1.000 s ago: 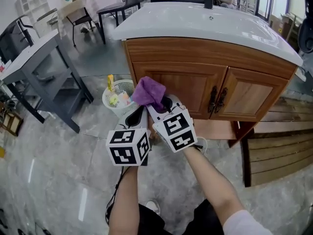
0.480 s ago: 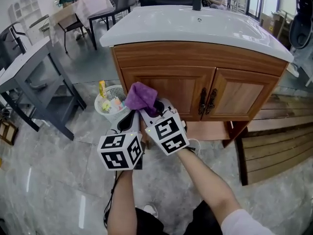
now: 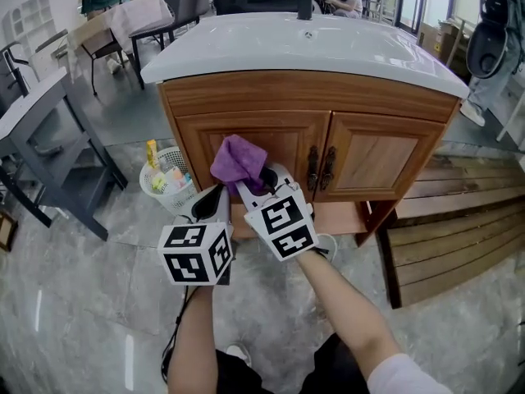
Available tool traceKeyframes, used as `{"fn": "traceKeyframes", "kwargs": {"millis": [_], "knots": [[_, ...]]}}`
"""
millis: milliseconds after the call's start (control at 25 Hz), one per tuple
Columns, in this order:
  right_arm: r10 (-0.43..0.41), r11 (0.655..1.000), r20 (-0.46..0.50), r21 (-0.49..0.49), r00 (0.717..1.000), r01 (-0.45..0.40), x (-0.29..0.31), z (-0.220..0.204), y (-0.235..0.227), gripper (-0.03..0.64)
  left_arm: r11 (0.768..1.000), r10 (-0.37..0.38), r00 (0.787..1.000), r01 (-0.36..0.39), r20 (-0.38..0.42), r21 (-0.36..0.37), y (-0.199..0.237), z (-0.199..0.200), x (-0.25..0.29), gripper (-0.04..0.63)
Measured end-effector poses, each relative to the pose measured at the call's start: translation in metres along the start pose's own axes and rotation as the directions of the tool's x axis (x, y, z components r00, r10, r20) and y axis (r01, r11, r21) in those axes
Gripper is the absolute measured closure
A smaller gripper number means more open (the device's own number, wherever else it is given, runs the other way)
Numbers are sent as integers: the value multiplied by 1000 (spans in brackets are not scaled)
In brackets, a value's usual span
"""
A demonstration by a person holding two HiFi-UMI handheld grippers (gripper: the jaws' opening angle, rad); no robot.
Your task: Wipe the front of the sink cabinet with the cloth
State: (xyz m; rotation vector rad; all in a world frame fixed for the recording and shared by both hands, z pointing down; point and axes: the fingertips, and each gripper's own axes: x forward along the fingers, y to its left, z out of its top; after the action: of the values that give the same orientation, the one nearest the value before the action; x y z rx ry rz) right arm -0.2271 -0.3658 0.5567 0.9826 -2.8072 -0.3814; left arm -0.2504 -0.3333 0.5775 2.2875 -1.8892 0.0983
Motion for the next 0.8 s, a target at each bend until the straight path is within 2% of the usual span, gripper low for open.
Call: {"fn": "traceKeyframes", "kwargs": {"millis": [440, 800], "knots": [[-86, 996, -31, 15, 996, 86, -49, -9, -48, 540, 992, -117, 993, 117, -16, 50, -59, -4, 17, 589], [-113, 992, -31, 51, 993, 114, -85, -9, -70, 540, 982, -177, 984, 178, -13, 64, -91, -4, 29, 589]]}}
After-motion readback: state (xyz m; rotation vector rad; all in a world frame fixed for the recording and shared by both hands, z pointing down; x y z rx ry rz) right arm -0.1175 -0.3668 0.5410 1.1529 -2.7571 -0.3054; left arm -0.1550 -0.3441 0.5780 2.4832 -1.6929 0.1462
